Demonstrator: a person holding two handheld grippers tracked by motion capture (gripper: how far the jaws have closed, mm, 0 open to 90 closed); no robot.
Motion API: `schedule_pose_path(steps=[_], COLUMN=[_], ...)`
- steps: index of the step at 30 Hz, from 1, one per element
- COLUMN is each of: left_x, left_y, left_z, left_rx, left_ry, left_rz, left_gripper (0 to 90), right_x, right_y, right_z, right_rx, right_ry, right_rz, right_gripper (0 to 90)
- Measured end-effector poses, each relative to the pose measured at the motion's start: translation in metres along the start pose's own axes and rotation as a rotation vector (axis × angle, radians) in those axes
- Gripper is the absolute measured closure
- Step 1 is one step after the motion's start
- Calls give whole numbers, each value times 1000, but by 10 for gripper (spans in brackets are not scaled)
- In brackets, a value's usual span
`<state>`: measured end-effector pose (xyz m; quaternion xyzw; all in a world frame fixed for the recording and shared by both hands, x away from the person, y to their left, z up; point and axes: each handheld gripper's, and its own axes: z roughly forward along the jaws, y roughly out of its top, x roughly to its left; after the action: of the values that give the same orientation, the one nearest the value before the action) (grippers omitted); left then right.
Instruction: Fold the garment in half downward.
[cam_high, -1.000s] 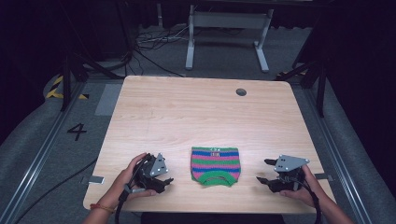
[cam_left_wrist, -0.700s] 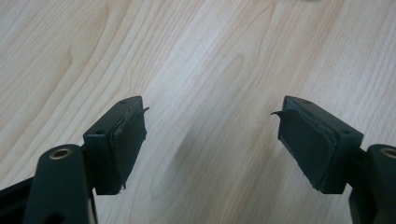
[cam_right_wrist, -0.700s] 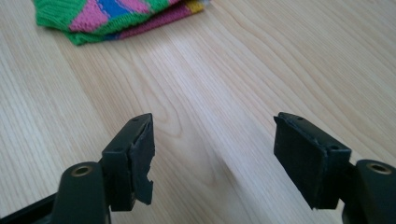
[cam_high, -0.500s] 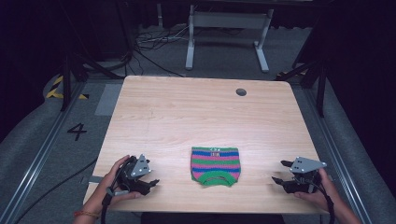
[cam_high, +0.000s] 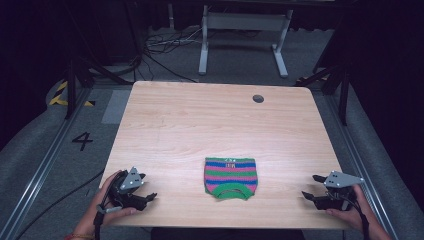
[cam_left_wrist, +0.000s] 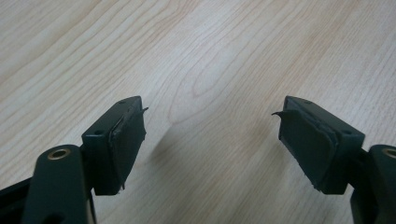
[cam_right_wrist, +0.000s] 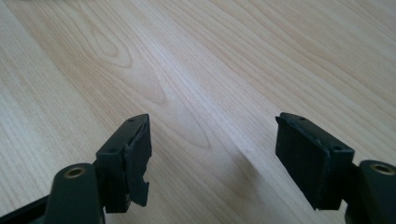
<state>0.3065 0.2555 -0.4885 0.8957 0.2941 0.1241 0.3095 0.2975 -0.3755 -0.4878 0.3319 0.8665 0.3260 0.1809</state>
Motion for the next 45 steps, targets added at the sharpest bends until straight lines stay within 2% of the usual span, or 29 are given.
schedule_pose_path(steps=[2, 10, 13, 15, 16, 19, 31, 37, 45], left_x=[1, 9, 11, 12, 11, 10, 9, 8, 9], left_y=[-2, -16, -21, -23, -26, -26, -27, -27, -25], left_z=[0, -4, -5, -5, -4, -4, -5, -5, -3], left_rx=[-3, -20, -34, -43, -61, -58, -58, -48, -29], left_ry=[-3, -8, -17, -20, -7, 18, 37, 57, 73], left_rz=[-6, -61, -102, -108, -125, -124, -156, -181, -205], left_gripper=[231, 223, 209, 196, 180, 157, 150, 141, 73], right_x=[-1, -6, -7, -8, -9, -11, -15, -14, -14], right_y=[-3, -22, -29, -33, -34, -36, -38, -38, -38], right_z=[-1, -7, -7, -8, -9, -9, -11, -11, -11], right_rx=[-4, -23, -38, -52, -50, -45, -38, -31, -30], right_ry=[1, 0, -1, 3, -1, -8, -17, -45, -48], right_rz=[9, 95, 136, 164, 175, 186, 193, 218, 222], right_gripper=[272, 254, 250, 238, 227, 208, 169, 153, 151])
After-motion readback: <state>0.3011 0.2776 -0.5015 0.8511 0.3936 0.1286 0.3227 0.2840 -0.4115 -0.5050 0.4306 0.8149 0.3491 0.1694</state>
